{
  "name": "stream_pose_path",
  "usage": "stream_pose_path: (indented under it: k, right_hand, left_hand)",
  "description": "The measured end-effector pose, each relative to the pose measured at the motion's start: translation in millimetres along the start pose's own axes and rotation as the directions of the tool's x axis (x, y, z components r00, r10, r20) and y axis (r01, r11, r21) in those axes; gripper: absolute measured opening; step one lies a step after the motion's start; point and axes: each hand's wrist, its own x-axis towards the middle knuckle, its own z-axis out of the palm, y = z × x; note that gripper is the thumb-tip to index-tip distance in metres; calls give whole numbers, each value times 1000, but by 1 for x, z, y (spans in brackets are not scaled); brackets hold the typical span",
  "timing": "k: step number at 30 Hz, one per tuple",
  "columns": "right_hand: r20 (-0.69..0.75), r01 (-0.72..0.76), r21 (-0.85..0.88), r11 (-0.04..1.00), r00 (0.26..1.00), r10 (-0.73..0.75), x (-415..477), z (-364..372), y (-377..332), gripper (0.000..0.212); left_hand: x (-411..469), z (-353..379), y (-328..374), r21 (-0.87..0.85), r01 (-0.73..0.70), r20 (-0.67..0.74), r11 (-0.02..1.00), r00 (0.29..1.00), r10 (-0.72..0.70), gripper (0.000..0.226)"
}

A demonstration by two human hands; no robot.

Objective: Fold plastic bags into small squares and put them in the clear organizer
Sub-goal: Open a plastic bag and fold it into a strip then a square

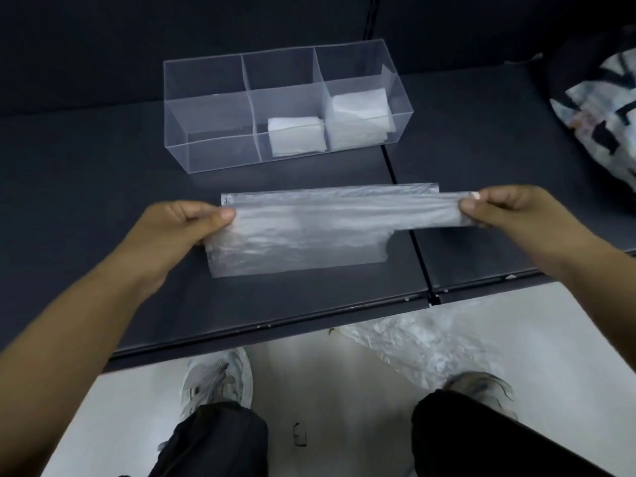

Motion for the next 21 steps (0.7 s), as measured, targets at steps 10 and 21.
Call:
stream_pose_path:
  k: [10, 21]
  right_hand:
    - [-206, -97, -219, 971, 977, 51, 58, 36, 17, 19]
    - [-262, -163, -376, 912, 963, 64, 58, 41, 5, 16]
  left_hand:
    - [56, 15, -20, 236, -21, -318, 972, 943, 97, 25]
    - [21, 59, -39, 786, -525, 322, 326, 798, 510, 53]
